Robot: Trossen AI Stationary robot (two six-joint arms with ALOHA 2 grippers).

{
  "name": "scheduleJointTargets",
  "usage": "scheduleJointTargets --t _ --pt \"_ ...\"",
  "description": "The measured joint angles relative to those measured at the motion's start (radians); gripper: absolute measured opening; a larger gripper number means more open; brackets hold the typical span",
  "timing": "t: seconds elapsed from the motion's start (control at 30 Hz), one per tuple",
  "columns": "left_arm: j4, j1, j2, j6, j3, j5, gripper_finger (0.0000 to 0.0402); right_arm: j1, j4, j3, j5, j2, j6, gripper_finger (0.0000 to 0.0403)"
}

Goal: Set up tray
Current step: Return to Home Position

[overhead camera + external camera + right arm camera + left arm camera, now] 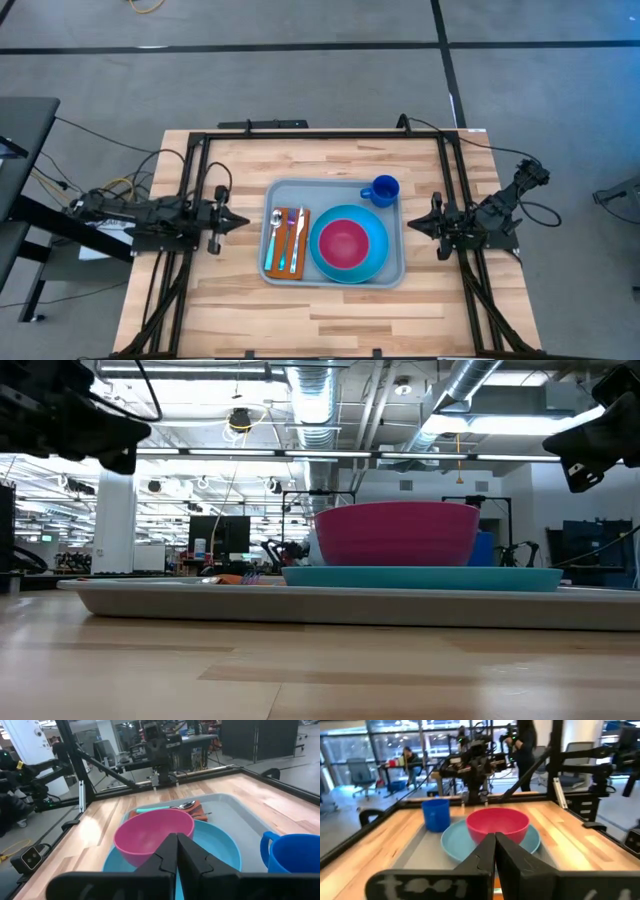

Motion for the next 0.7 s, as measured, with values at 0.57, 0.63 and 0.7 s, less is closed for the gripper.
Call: scheduleJointTargets --t 0.57,0.63,0.7 --pt "-0.041 0.041 0.000 0.031 0.001 0.077 0.0000 0.000 0.000 0.000 0.000 0.000 0.000 0.0000" --pt "-0.042 0.041 0.000 0.030 0.001 0.077 0.0000 0.000 0.000 0.000 0.000 0.000 0.000 0.0000" --pt "-0.043 0.041 0.000 0.029 0.001 0.076 0.0000 0.000 0.000 0.000 0.000 0.000 0.000 0.0000"
